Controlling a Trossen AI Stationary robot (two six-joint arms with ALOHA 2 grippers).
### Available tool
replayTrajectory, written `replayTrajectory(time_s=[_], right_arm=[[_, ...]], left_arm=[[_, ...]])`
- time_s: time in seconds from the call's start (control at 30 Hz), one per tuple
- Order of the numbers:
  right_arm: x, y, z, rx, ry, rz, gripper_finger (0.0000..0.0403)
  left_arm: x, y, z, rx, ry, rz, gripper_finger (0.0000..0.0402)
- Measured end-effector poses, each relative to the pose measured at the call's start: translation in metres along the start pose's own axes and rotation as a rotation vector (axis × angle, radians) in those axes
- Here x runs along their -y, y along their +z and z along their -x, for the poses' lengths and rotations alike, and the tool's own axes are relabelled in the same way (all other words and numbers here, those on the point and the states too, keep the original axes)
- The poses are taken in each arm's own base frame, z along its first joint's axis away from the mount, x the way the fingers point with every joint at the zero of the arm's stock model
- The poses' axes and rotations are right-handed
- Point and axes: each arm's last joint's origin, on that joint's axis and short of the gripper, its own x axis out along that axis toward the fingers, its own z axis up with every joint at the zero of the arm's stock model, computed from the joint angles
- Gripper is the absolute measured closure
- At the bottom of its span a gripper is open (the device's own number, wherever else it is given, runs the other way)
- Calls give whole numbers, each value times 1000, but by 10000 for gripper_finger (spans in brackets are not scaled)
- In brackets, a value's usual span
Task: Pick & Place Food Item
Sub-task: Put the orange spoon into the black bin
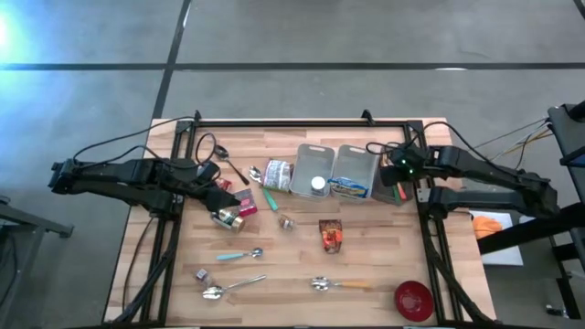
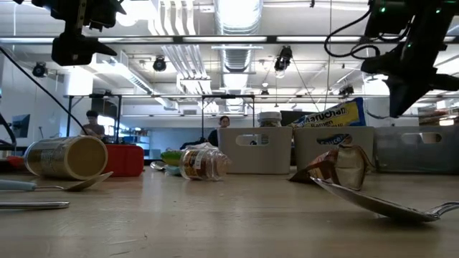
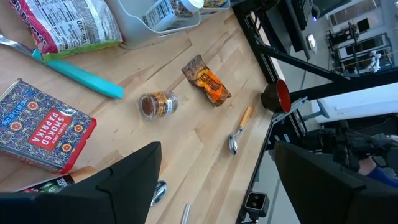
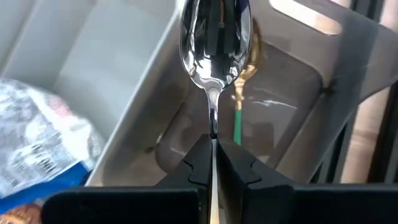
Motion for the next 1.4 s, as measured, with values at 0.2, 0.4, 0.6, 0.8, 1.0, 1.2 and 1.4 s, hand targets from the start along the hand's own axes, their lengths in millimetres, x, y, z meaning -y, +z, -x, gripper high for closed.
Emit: replayTrajectory(time_s=[0.2, 0.4, 0.6, 0.8, 1.0, 1.2, 1.4], right_arm=[[3, 10, -14, -57, -70, -24, 395], [1, 18, -31, -76, -40, -30, 395], [2, 14, -50, -108, -73, -25, 395], [5, 7, -65, -89, -54, -5, 395], [9, 0, -74, -99, -62, 12, 395], [12, -4, -80, -104, -68, 19, 395], [12, -4, -82, -108, -70, 50, 395]], left_arm=[[0, 0, 0, 1, 1, 3, 87], [0, 0, 0, 3, 2, 15, 87], [0, 0, 0, 3, 2, 18, 87], [0, 0, 0, 7, 4, 19, 87], [0, 0, 0, 9, 5, 19, 87], [0, 0, 0, 10, 6, 20, 86], [0, 0, 0, 17, 10, 22, 86]])
